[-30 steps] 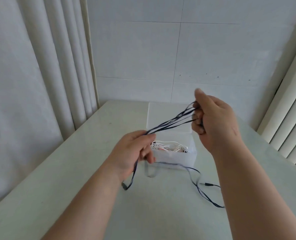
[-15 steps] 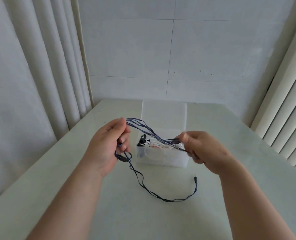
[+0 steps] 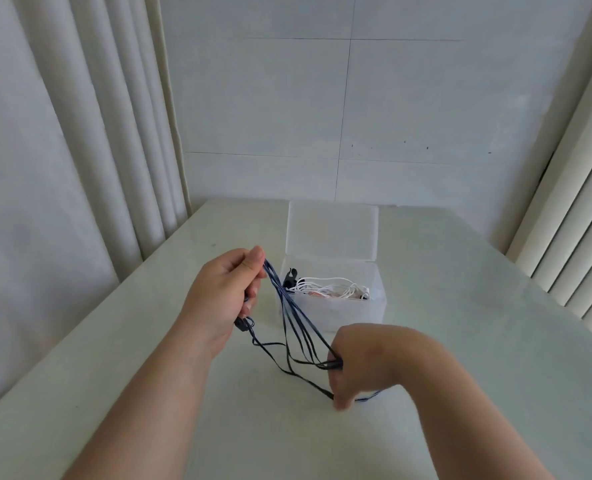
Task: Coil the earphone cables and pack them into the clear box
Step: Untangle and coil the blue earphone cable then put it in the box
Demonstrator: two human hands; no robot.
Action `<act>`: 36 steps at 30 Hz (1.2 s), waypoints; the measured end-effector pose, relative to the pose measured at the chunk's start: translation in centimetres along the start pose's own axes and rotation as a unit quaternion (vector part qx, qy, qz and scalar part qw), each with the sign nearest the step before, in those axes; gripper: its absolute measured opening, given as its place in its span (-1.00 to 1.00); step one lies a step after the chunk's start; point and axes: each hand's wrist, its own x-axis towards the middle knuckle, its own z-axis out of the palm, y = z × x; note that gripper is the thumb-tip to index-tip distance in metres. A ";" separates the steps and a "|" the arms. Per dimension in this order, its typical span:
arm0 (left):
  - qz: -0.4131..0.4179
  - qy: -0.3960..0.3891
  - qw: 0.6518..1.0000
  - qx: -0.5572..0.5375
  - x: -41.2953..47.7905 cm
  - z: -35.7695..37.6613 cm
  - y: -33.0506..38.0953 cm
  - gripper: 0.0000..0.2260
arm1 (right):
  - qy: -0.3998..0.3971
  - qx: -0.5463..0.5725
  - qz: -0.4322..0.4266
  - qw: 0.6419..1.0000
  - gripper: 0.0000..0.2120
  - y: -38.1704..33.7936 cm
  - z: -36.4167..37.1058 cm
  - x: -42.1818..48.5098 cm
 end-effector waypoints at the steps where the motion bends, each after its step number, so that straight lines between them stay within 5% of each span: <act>1: -0.002 0.016 1.000 -0.001 0.1 -0.3 0.0 -0.67 | 0.017 0.033 -0.015 0.999 -0.81 0.5 -0.5 -0.5; 7: -0.007 0.071 0.997 0.023 0.8 -1.8 -0.4 -0.64 | 0.173 0.371 -0.064 0.910 -0.87 3.7 -3.3 -3.2; 12: -0.014 0.074 0.994 0.079 0.8 -1.7 -0.7 -0.61 | 0.289 0.355 -0.029 0.889 -0.92 4.4 -3.2 -2.8; 18: -0.058 0.169 0.983 0.034 1.2 -2.5 -0.8 -0.58 | 0.291 0.371 -0.022 0.881 -0.72 5.3 -3.6 -3.4; 27: -0.062 0.154 0.986 0.003 1.0 -2.3 -0.5 -0.58 | 0.318 0.441 -0.003 0.839 -0.80 6.0 -3.6 -2.9; 32: -0.046 0.074 0.993 -0.083 0.6 -1.5 -0.2 -0.65 | 0.235 0.357 -0.021 0.904 -0.92 5.6 -3.0 -2.6; 36: -0.061 0.053 0.996 -0.030 0.5 -1.1 -0.4 -0.62 | 0.146 0.242 -0.032 0.959 -0.90 4.6 -2.4 -2.1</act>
